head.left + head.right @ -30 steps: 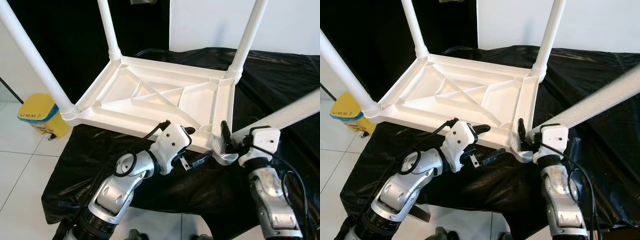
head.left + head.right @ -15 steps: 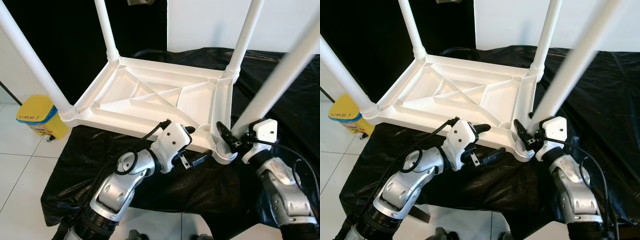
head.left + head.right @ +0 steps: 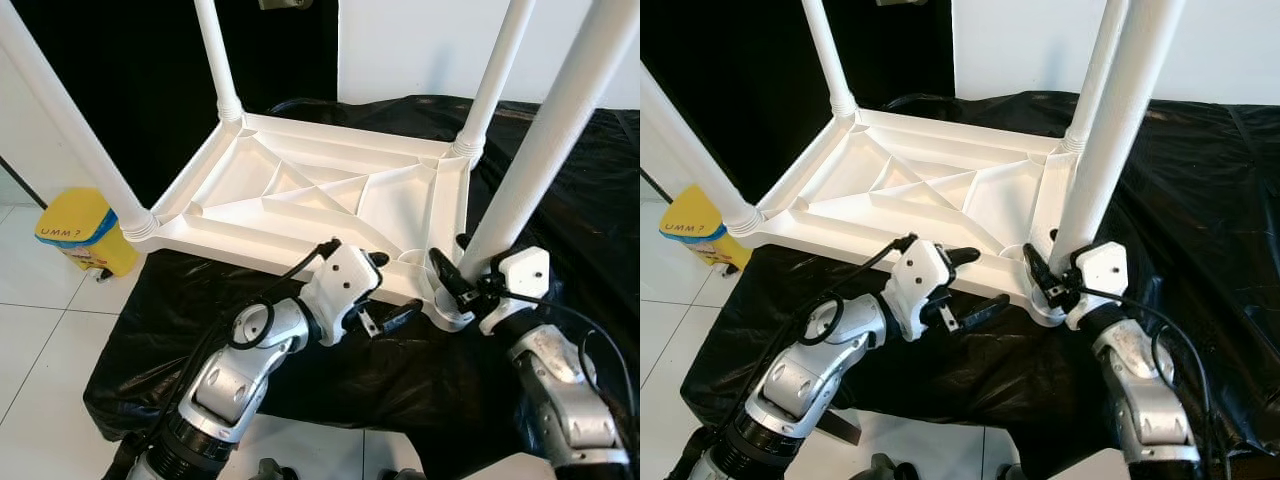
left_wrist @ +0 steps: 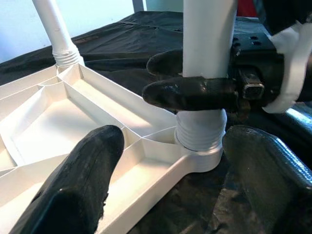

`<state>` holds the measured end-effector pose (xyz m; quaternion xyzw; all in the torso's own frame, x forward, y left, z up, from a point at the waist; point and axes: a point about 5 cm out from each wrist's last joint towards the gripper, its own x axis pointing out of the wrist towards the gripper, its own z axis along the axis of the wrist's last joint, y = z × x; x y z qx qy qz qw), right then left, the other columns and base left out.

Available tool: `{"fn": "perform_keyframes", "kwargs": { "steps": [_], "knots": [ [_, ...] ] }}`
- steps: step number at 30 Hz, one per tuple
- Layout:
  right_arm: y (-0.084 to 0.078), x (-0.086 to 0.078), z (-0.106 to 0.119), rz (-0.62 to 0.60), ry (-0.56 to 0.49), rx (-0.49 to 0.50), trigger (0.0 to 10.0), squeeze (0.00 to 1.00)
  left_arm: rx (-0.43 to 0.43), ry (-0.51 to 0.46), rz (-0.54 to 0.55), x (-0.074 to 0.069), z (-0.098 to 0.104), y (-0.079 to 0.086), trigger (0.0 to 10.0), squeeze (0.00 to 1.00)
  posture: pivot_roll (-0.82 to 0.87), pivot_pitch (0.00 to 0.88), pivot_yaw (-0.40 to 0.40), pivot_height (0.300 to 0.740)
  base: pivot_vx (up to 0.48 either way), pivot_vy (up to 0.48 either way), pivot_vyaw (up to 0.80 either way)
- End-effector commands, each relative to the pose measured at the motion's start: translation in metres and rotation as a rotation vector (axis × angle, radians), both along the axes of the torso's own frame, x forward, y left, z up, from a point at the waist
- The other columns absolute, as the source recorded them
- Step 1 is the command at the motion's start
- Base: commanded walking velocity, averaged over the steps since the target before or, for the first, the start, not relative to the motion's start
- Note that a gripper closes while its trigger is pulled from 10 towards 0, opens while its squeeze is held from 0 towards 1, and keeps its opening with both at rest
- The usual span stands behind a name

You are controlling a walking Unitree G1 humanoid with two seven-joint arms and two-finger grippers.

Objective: Building children table

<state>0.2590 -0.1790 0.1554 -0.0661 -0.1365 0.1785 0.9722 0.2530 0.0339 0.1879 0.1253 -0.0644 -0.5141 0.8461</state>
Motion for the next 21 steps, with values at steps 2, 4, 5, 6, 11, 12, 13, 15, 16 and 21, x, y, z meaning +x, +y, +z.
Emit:
{"fn": "perform_keyframes", "kwargs": {
  "steps": [2,4,5,6,11,12,13,15,16,21],
  "knots": [
    [0.009,-0.007,-0.013,0.017,0.031,-0.026,10.0,0.00,0.005,-0.009,0.006,0.000,0.000,0.001,10.0,0.00,-0.14,0.128,0.048,0.740,0.000,0.000,0.00],
    [0.013,-0.012,-0.017,0.028,0.029,-0.056,10.0,0.00,0.005,-0.007,0.004,0.000,0.001,0.001,10.0,0.00,-0.14,0.133,0.052,0.740,0.000,0.000,0.00],
    [0.014,-0.013,-0.019,0.032,0.030,-0.064,10.0,0.00,0.005,-0.006,0.004,-0.001,0.001,0.001,10.0,0.00,-0.14,0.133,0.052,0.740,0.000,0.000,0.00],
    [0.015,-0.013,-0.019,0.034,0.031,-0.068,10.0,0.00,0.005,-0.006,0.003,-0.001,0.001,0.002,10.0,0.00,-0.14,0.133,0.052,0.740,0.000,0.000,0.00],
    [0.014,-0.015,-0.028,0.046,0.076,-0.073,10.0,0.00,0.009,-0.004,-0.001,-0.001,0.000,0.002,10.0,0.00,-0.14,0.135,0.057,0.740,0.000,0.000,0.00],
    [0.014,-0.015,-0.028,0.046,0.076,-0.073,10.0,0.00,0.009,-0.004,-0.001,-0.001,0.000,0.002,10.0,0.00,-0.14,0.135,0.057,0.740,0.000,0.000,0.00],
    [0.013,-0.014,-0.029,0.042,0.098,-0.047,10.0,0.00,0.009,-0.004,-0.002,-0.001,0.000,0.002,10.0,0.00,-0.14,0.135,0.057,0.740,0.000,0.000,0.00],
    [0.012,-0.012,-0.031,0.024,0.149,0.030,10.0,0.00,0.010,-0.004,-0.001,-0.001,0.000,0.002,10.0,0.00,-0.14,0.135,0.057,0.740,0.000,0.000,0.00],
    [0.012,-0.012,-0.031,0.024,0.149,0.030,10.0,0.00,0.010,-0.004,-0.001,-0.001,0.000,0.002,10.0,0.00,-0.14,0.135,0.057,0.740,0.000,0.000,0.00],
    [0.012,-0.006,-0.030,-0.008,0.200,0.105,10.0,0.00,0.011,-0.006,0.001,-0.001,0.000,0.002,10.0,0.00,-0.13,0.130,0.050,0.740,0.000,0.000,0.00]
  ]
}}
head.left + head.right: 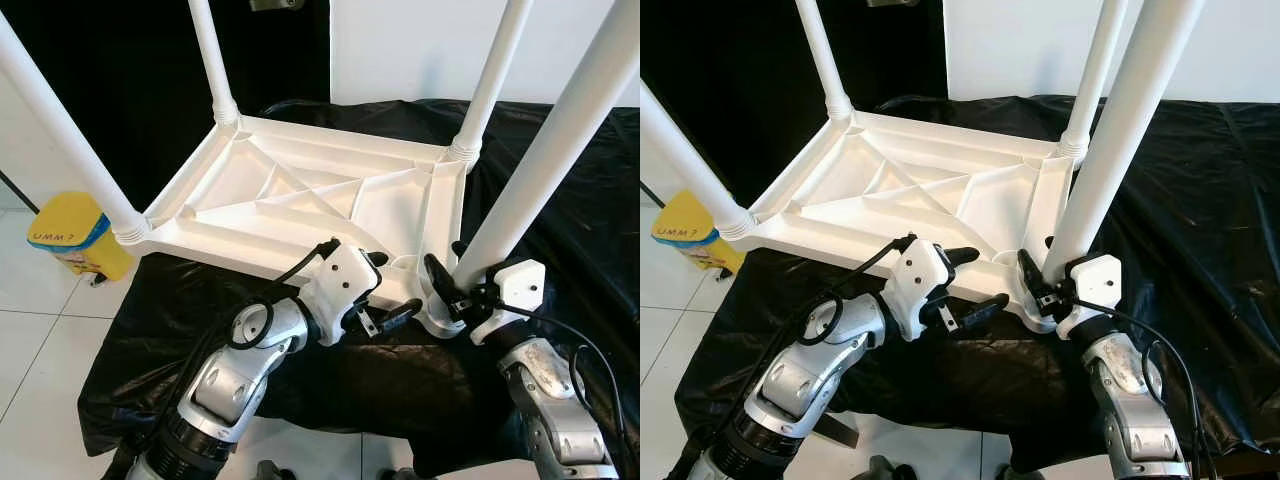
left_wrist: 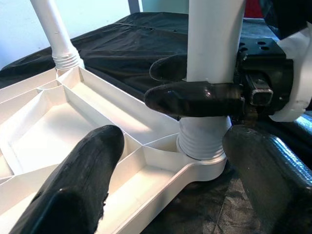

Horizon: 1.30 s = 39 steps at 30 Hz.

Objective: Building children table

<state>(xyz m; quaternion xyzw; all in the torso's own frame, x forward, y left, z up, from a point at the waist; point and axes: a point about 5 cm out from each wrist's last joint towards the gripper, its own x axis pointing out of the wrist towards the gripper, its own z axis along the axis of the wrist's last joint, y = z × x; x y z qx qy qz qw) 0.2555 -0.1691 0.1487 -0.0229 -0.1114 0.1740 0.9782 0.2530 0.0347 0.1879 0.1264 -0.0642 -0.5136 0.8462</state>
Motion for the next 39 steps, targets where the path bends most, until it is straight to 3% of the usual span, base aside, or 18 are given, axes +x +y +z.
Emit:
{"fn": "perform_keyframes", "kwargs": {
  "steps": [1,9,16,18,19,21,30,32,39],
  "knots": [
    [0.002,-0.001,-0.024,-0.006,0.141,0.031,10.0,0.00,0.009,-0.005,0.001,-0.001,0.000,0.001,10.0,0.00,-0.13,0.130,0.049,0.740,0.000,0.000,0.00],
    [0.001,0.000,-0.027,-0.020,0.171,-0.007,10.0,0.00,0.006,-0.007,0.004,-0.001,0.000,0.001,10.0,0.00,-0.13,0.125,0.042,0.740,0.000,0.000,0.00],
    [-0.001,0.001,-0.030,-0.111,0.196,-0.031,10.0,0.00,0.005,-0.007,0.003,-0.001,0.000,0.000,10.0,0.00,-0.14,0.121,0.040,0.740,0.000,0.000,0.00],
    [-0.003,0.004,-0.031,-0.264,0.197,-0.010,10.0,0.00,0.004,-0.008,0.002,-0.001,0.000,0.000,10.0,0.00,-0.14,0.116,0.038,0.740,0.000,0.000,0.00],
    [-0.003,0.004,-0.031,-0.264,0.197,-0.010,10.0,0.00,0.004,-0.008,0.002,-0.001,0.000,0.000,10.0,0.00,-0.14,0.116,0.038,0.740,0.000,0.000,0.00],
    [-0.007,0.002,-0.029,-0.520,0.175,0.015,10.0,0.00,0.005,-0.012,0.000,-0.001,0.000,0.000,10.0,0.00,-0.14,0.113,0.035,0.740,0.000,0.000,0.00],
    [-0.003,0.000,-0.030,-0.573,0.190,0.090,10.0,0.00,0.003,-0.011,0.001,-0.001,0.000,-0.001,10.0,0.00,-0.13,0.109,0.033,0.740,0.000,0.000,0.00],
    [0.006,-0.002,-0.029,-0.598,0.183,0.097,10.0,0.00,0.002,-0.011,0.002,-0.002,0.000,-0.001,10.0,0.00,-0.13,0.106,0.029,0.740,0.000,0.000,0.00],
    [0.013,0.002,-0.022,-0.568,0.139,0.123,10.0,0.00,0.003,-0.015,0.003,-0.001,0.000,-0.002,10.0,0.00,-0.13,0.101,0.028,0.740,0.000,0.000,0.00]
  ]
}}
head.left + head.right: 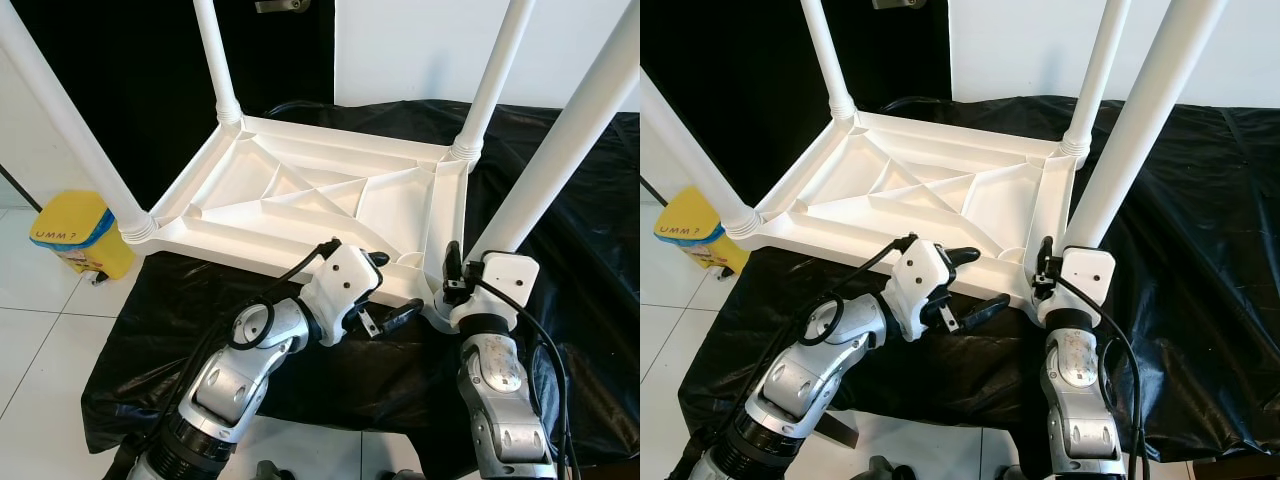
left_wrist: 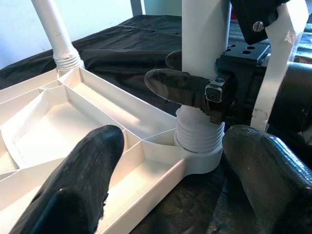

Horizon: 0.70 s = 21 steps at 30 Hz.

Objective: Building children table

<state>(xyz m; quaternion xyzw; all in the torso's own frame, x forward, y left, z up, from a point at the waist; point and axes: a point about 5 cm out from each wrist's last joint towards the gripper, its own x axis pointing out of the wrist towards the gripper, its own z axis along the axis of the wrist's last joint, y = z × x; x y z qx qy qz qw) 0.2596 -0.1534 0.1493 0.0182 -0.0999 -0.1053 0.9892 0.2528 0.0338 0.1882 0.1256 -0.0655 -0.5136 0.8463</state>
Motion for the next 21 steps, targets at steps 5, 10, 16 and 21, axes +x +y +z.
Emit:
{"fn": "perform_keyframes", "kwargs": {
  "steps": [5,10,16,21],
  "knots": [
    [-0.003,0.000,-0.010,0.102,0.016,0.028,10.0,1.00,0.006,-0.016,0.003,-0.001,-0.001,-0.001,10.0,0.00,-0.13,0.100,0.029,0.740,0.000,0.000,0.00],
    [-0.008,0.002,0.003,0.269,-0.042,0.021,10.0,0.97,0.005,-0.016,0.001,0.000,0.000,-0.002,10.0,0.00,-0.14,0.105,0.029,0.740,0.000,0.000,0.00],
    [-0.013,0.004,0.006,0.458,-0.022,-0.055,10.0,0.00,0.003,-0.020,-0.002,0.000,0.000,-0.003,10.0,0.00,-0.15,0.106,0.032,0.740,0.000,0.000,0.00],
    [-0.017,0.008,0.004,0.629,0.022,-0.121,10.0,0.00,0.002,-0.023,-0.002,0.001,0.001,-0.003,10.0,0.00,-0.15,0.107,0.036,0.740,0.000,0.000,0.00]
  ]
}}
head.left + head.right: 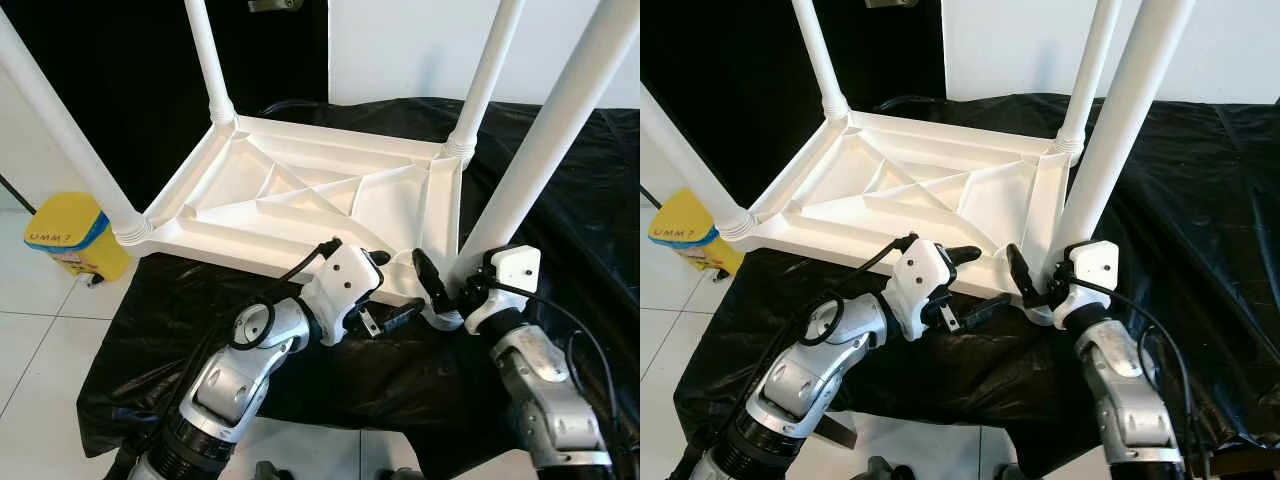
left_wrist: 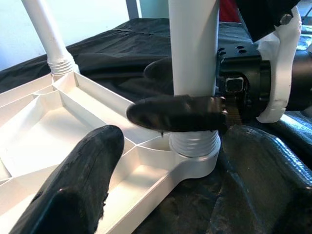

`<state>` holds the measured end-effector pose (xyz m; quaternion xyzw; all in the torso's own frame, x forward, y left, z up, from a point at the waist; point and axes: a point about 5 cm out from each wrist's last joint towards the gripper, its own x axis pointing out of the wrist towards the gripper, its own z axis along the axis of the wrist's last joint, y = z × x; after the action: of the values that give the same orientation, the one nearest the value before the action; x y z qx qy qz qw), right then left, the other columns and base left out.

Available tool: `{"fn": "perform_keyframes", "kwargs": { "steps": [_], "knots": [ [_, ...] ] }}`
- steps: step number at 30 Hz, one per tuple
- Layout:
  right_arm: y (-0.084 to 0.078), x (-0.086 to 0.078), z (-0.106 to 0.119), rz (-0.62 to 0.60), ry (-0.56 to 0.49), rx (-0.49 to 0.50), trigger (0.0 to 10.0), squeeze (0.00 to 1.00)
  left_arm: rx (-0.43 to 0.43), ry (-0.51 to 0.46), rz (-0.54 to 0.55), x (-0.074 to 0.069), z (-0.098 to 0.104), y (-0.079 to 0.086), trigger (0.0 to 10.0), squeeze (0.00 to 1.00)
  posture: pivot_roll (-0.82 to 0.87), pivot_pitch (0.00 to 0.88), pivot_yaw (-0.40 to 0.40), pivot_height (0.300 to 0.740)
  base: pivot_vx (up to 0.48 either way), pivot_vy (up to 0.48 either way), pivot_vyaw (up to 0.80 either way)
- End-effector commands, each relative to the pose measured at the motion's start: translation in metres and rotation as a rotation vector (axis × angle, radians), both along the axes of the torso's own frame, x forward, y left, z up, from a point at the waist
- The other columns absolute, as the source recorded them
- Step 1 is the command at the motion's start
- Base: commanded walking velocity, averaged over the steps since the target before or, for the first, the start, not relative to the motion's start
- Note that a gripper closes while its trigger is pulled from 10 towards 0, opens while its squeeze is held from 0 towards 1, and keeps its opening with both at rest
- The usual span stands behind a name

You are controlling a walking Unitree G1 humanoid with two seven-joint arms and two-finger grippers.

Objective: Building children table

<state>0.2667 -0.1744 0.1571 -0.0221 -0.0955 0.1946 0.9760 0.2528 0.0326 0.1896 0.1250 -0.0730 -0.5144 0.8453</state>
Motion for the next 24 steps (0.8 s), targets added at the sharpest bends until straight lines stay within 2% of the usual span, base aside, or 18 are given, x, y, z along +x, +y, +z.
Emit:
{"fn": "perform_keyframes", "kwargs": {
  "steps": [1,4,5,7,8,19,20,21,23,24],
  "knots": [
    [0.002,0.002,-0.004,0.063,0.033,-0.006,10.0,0.00,0.011,-0.012,0.003,0.001,0.000,-0.001,10.0,0.00,-0.15,0.106,0.037,0.740,0.000,0.000,0.00],
    [-0.007,0.006,-0.006,0.108,0.057,-0.049,10.0,0.00,0.011,-0.015,0.005,0.002,0.000,-0.001,10.0,0.00,-0.14,0.106,0.037,0.740,0.000,0.000,0.00],
    [-0.011,0.008,-0.007,0.116,0.063,-0.066,2.9,0.00,0.011,-0.015,0.006,0.002,0.000,-0.001,10.0,0.00,-0.14,0.105,0.037,0.740,0.000,0.000,0.00],
    [-0.014,0.008,-0.008,0.123,0.068,-0.076,2.9,0.00,0.012,-0.016,0.007,0.002,0.000,-0.001,10.0,0.00,-0.14,0.104,0.035,0.740,0.000,0.000,0.00],
    [-0.019,0.010,-0.011,0.129,0.085,-0.097,0.0,0.00,0.010,-0.016,0.012,0.002,0.001,0.000,10.0,0.00,-0.13,0.103,0.033,0.740,0.000,0.000,0.00],
    [-0.026,0.008,-0.023,0.134,0.128,-0.098,0.0,0.00,0.006,-0.020,0.020,0.000,0.001,0.001,10.0,0.00,-0.13,0.094,0.031,0.740,0.000,0.000,0.00],
    [-0.025,0.007,-0.028,0.124,0.151,-0.076,1.2,0.00,0.006,-0.019,0.022,-0.002,0.001,0.001,10.0,0.00,-0.13,0.096,0.030,0.740,0.000,0.000,0.00],
    [-0.024,0.006,-0.031,0.113,0.158,-0.067,10.0,0.00,0.005,-0.021,0.026,-0.002,0.001,0.001,10.0,0.00,-0.13,0.097,0.030,0.740,0.000,0.000,0.00],
    [-0.023,0.006,-0.032,0.103,0.161,-0.055,10.0,0.00,0.001,-0.021,0.032,-0.001,0.002,0.002,10.0,0.00,-0.13,0.095,0.031,0.740,0.000,0.000,0.00],
    [-0.024,0.005,-0.033,0.094,0.164,-0.042,10.0,0.00,-0.005,-0.018,0.038,0.000,0.003,0.002,10.0,0.00,-0.12,0.128,0.024,0.740,0.000,0.000,0.00]
  ]
}}
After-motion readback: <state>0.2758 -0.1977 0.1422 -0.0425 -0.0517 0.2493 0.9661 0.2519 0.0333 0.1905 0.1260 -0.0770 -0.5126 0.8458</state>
